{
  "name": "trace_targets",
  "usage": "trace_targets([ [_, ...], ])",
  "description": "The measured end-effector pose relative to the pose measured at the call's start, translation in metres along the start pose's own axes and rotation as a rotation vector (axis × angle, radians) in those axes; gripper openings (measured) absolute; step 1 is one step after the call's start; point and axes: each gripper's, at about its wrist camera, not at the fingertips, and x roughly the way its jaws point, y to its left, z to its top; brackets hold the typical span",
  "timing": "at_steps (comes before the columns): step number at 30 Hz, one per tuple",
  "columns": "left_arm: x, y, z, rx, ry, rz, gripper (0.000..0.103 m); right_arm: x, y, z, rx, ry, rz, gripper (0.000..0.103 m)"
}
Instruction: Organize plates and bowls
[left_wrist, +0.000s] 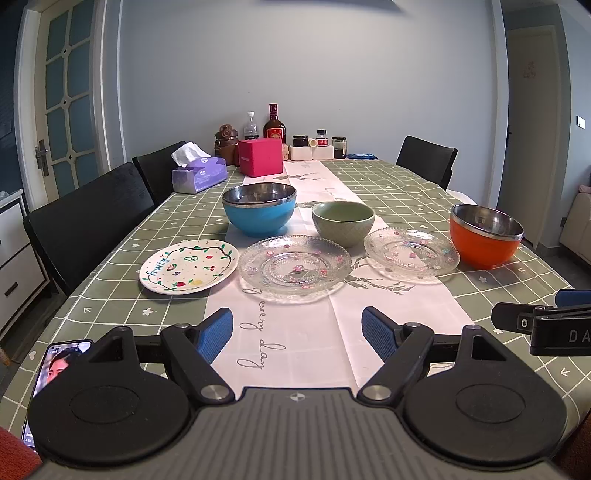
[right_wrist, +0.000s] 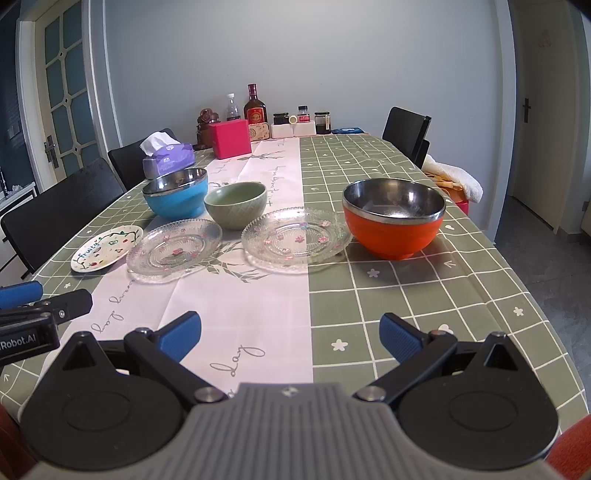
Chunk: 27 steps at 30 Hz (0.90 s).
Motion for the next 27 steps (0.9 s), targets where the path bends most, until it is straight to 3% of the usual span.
trace_targets([
  [27, 0.001, -0.0022, -0.0035, -0.005, 0.003, -0.005, 0.093, 0.0032, 0.0008, -0.0007, -0.022, 0.011, -0.013, 0.1],
])
